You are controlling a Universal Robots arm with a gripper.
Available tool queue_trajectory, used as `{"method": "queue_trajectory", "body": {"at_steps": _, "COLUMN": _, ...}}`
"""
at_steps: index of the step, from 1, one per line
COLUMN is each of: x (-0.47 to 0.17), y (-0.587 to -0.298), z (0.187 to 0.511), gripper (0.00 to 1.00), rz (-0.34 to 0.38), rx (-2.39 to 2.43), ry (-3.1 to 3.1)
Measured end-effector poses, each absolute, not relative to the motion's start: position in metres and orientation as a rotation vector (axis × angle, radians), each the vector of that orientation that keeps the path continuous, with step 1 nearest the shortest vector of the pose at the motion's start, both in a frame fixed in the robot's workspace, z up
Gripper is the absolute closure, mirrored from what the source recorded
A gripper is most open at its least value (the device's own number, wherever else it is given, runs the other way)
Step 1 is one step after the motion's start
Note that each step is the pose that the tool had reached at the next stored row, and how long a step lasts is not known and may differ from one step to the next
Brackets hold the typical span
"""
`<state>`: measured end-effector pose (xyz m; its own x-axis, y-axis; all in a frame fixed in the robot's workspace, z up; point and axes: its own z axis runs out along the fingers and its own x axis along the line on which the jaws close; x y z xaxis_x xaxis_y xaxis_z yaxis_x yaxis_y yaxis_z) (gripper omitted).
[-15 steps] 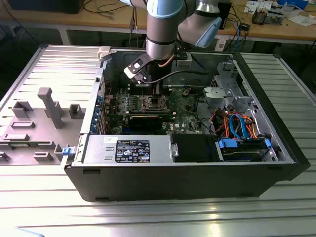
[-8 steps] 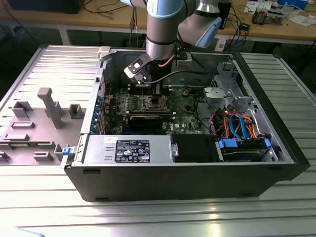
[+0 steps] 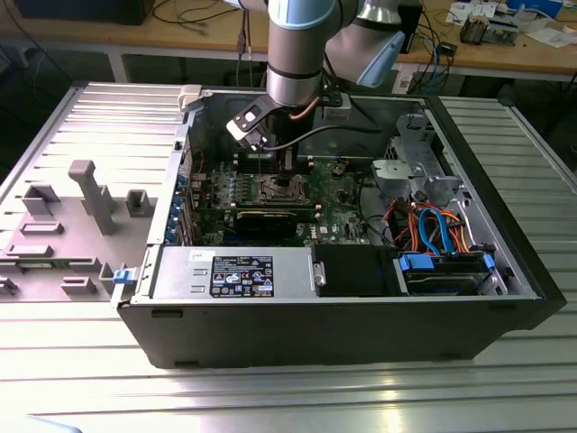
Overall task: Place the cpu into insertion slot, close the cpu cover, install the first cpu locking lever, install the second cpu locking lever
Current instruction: 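Install the first cpu locking lever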
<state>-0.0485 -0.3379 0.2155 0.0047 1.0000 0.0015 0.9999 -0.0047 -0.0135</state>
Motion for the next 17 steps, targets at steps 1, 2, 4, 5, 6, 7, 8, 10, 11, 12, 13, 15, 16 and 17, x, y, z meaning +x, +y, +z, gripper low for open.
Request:
{"method": "queue_trajectory", "body": {"at_steps": 1, "x": -0.049, "y": -0.338, "z": 0.216, "gripper": 0.89, "rz": 0.013, "rx": -2.219, "ry": -2.209}}
{"method": "queue_trajectory", "body": {"at_steps": 2, "x": -0.048, "y": -0.338, "z": 0.218, "gripper": 0.89, "rz": 0.013, "rx": -2.219, "ry": -2.209}}
{"method": "queue_trajectory", "body": {"at_steps": 4, "x": -0.048, "y": -0.338, "z": 0.220, "gripper": 0.89, "rz": 0.013, "rx": -2.219, "ry": -2.209}}
{"method": "queue_trajectory", "body": {"at_steps": 5, "x": -0.048, "y": -0.338, "z": 0.221, "gripper": 0.89, "rz": 0.013, "rx": -2.219, "ry": -2.209}}
{"method": "queue_trajectory", "body": {"at_steps": 6, "x": -0.048, "y": -0.338, "z": 0.221, "gripper": 0.89, "rz": 0.013, "rx": -2.219, "ry": -2.209}}
{"method": "queue_trajectory", "body": {"at_steps": 7, "x": -0.048, "y": -0.338, "z": 0.222, "gripper": 0.89, "rz": 0.013, "rx": -2.219, "ry": -2.209}}
{"method": "queue_trajectory", "body": {"at_steps": 8, "x": -0.048, "y": -0.338, "z": 0.223, "gripper": 0.89, "rz": 0.013, "rx": -2.219, "ry": -2.209}}
{"method": "queue_trajectory", "body": {"at_steps": 10, "x": -0.048, "y": -0.338, "z": 0.226, "gripper": 0.89, "rz": 0.013, "rx": -2.219, "ry": -2.209}}
{"method": "queue_trajectory", "body": {"at_steps": 11, "x": -0.048, "y": -0.338, "z": 0.227, "gripper": 0.89, "rz": 0.013, "rx": -2.219, "ry": -2.209}}
{"method": "queue_trajectory", "body": {"at_steps": 12, "x": -0.048, "y": -0.338, "z": 0.228, "gripper": 0.89, "rz": 0.013, "rx": -2.219, "ry": -2.209}}
{"method": "queue_trajectory", "body": {"at_steps": 13, "x": -0.048, "y": -0.338, "z": 0.230, "gripper": 0.89, "rz": 0.013, "rx": -2.219, "ry": -2.209}}
{"method": "queue_trajectory", "body": {"at_steps": 15, "x": -0.049, "y": -0.338, "z": 0.235, "gripper": 0.89, "rz": 0.013, "rx": -2.219, "ry": -2.209}}
{"method": "queue_trajectory", "body": {"at_steps": 16, "x": -0.048, "y": -0.338, "z": 0.238, "gripper": 0.89, "rz": 0.013, "rx": -2.219, "ry": -2.209}}
{"method": "queue_trajectory", "body": {"at_steps": 17, "x": -0.048, "y": -0.338, "z": 0.240, "gripper": 0.89, "rz": 0.013, "rx": -2.219, "ry": -2.209}}
